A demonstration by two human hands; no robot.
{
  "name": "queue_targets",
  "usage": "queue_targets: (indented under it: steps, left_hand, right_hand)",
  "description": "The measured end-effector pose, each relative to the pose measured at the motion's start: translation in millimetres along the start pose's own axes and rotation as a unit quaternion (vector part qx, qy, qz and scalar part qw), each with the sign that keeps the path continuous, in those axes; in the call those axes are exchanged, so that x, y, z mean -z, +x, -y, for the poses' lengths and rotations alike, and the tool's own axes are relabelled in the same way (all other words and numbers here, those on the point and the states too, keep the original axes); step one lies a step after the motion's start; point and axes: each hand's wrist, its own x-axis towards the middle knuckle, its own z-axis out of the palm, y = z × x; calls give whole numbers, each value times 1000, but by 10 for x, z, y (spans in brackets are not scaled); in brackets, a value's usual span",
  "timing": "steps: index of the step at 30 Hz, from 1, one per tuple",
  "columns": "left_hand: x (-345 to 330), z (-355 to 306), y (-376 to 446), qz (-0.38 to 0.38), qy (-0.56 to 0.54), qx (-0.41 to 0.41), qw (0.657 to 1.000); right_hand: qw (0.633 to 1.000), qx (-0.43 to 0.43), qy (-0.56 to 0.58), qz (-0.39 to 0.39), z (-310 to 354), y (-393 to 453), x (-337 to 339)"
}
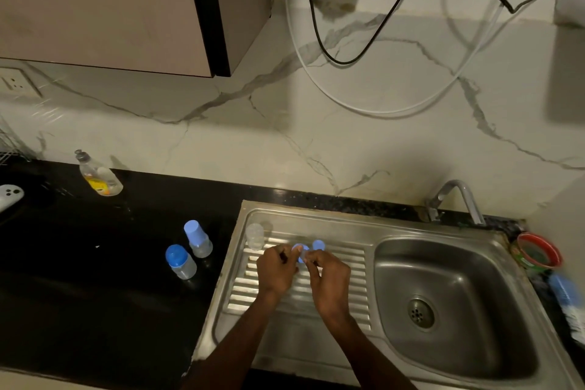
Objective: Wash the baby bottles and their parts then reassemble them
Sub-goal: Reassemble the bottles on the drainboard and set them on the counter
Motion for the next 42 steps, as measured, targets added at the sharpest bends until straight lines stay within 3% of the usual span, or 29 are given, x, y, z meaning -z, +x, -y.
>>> queue_targets:
  steps: [9,18,26,28,31,36,42]
  left_hand:
    - [-13,-55,-73,-52,7,13,999]
    - [101,-27,-83,9,-4,16,1000]
    - [94,-87,-140,-25,-34,21,999]
    - [102,-90,-163,-15,-52,8,998]
    - [132,-128,-202,-11,5,-46,999]
    - [132,-193,-284,-34,38,-53,997]
    - [127,-160,-213,-44,19,18,999]
  right_hand:
    - [1000,-1,18,-3,14,-14,-81]
    - [994,-51,43,93,-85,218,47]
    - [997,-35,-21,61,55,78,-27]
    - [998,-40,-17,43,70,55,-28]
    - [999,-33,-1,28,29,82,23]
    - [992,-109,42,39,-95,161,5]
    - [998,-23,31,50,69,-11,-11]
